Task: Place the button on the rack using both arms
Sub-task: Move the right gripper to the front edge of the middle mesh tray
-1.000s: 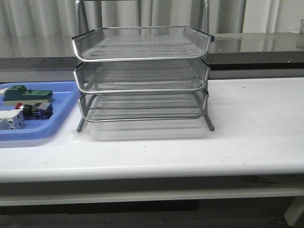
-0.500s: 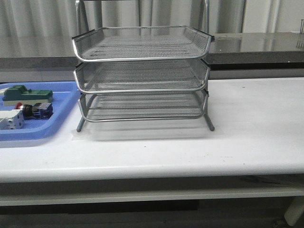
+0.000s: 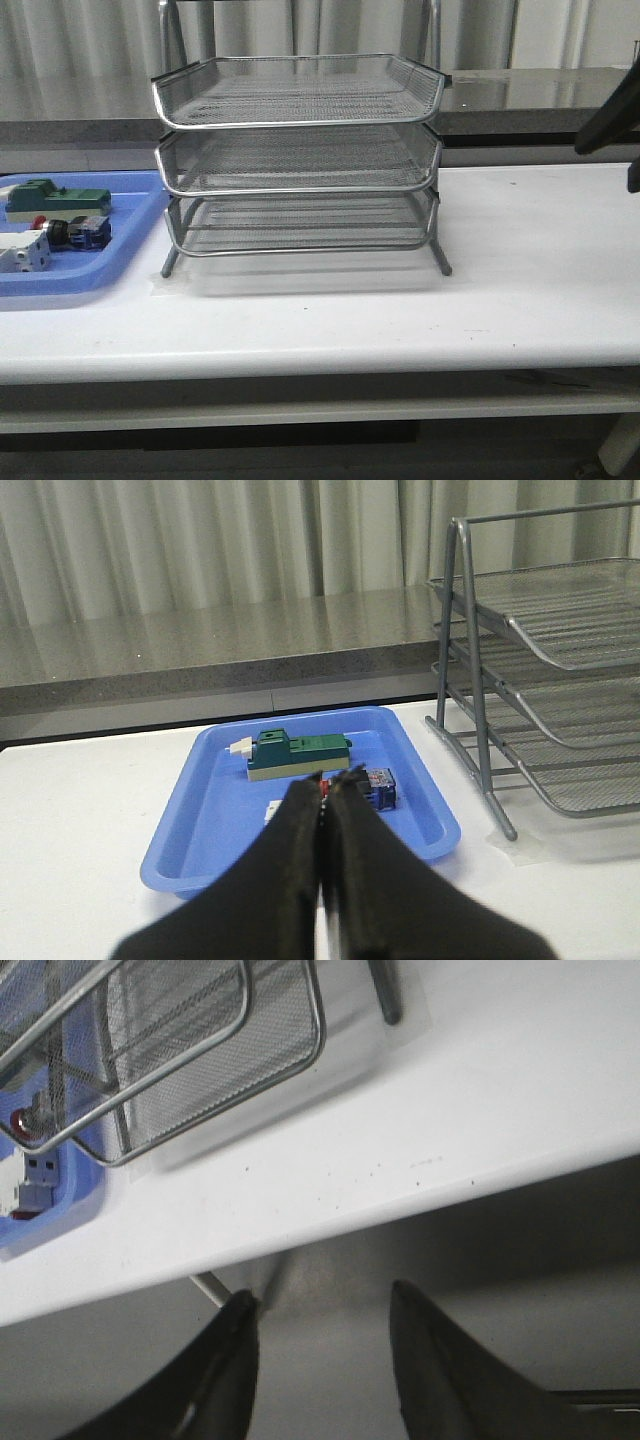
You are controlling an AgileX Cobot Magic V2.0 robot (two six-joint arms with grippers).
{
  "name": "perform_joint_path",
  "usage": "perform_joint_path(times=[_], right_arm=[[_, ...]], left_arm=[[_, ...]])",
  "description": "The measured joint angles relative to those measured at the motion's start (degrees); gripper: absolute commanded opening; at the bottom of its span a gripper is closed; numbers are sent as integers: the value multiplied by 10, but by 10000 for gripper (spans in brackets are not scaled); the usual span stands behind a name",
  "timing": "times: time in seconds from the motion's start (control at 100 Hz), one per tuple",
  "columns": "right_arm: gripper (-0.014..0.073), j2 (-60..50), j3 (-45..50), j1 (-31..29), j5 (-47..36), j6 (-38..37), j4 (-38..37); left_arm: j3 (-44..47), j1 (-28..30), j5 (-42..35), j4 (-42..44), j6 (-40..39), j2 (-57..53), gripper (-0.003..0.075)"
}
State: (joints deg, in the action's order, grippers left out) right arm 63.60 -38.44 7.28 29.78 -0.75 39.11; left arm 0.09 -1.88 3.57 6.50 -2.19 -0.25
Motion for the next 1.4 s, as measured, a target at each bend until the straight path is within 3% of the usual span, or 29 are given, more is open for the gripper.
perform_joint_path(times=[0.38,0.75,1.4], right_arm=[[373,110,-27,41,-87,56,78],[373,245,-138,51,-95,121,136],[372,390,-264,51,-91,129,170]], left_arm=[[0,0,0,0,0,0,-20],[0,0,0,0,0,0,-20],[0,0,0,0,0,0,-20]])
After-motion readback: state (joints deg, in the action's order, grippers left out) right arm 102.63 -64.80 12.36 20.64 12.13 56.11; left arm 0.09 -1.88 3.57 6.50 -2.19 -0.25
